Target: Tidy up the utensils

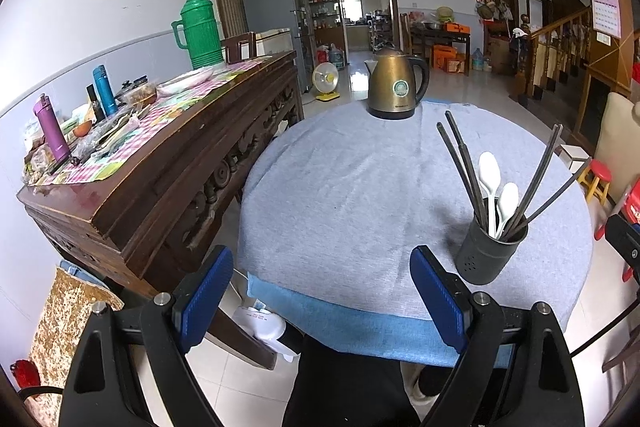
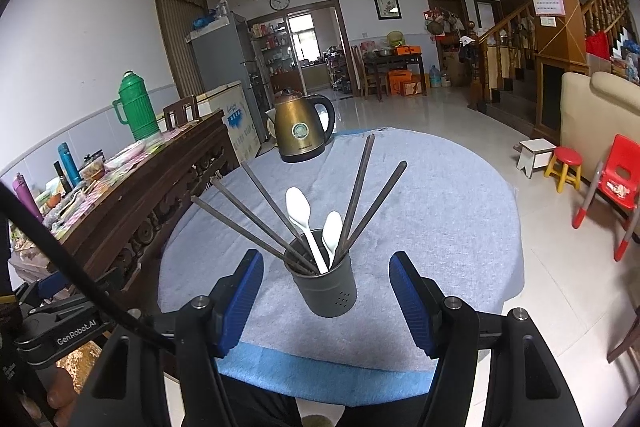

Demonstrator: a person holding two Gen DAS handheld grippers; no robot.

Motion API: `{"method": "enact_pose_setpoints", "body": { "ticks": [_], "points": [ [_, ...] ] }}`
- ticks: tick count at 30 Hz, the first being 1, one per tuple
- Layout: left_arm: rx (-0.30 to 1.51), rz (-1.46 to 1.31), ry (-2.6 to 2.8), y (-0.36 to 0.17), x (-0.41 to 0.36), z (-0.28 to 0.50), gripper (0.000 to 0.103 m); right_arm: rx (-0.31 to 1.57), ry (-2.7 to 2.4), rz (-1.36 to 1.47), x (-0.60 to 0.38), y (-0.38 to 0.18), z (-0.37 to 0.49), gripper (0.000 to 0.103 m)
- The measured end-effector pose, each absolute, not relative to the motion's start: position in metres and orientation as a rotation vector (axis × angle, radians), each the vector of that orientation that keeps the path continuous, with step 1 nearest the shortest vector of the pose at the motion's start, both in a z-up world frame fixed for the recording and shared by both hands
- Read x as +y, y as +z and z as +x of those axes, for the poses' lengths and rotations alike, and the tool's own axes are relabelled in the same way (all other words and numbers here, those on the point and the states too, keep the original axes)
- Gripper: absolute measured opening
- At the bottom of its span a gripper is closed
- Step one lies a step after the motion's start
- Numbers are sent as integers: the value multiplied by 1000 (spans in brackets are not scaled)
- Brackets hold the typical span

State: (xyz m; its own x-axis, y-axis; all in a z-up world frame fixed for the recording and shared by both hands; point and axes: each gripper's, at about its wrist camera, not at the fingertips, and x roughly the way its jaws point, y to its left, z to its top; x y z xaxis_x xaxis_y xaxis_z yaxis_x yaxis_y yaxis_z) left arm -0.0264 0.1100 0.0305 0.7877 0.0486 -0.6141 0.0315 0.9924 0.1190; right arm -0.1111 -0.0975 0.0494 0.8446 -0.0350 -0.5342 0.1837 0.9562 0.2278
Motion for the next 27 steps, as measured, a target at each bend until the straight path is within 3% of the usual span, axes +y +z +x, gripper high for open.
{"method": "enact_pose_setpoints", "body": {
  "ticks": [27],
  "points": [
    [679, 113, -6, 25, 116, -28, 90, 563, -108, 255, -92, 45, -105, 69]
  ]
}}
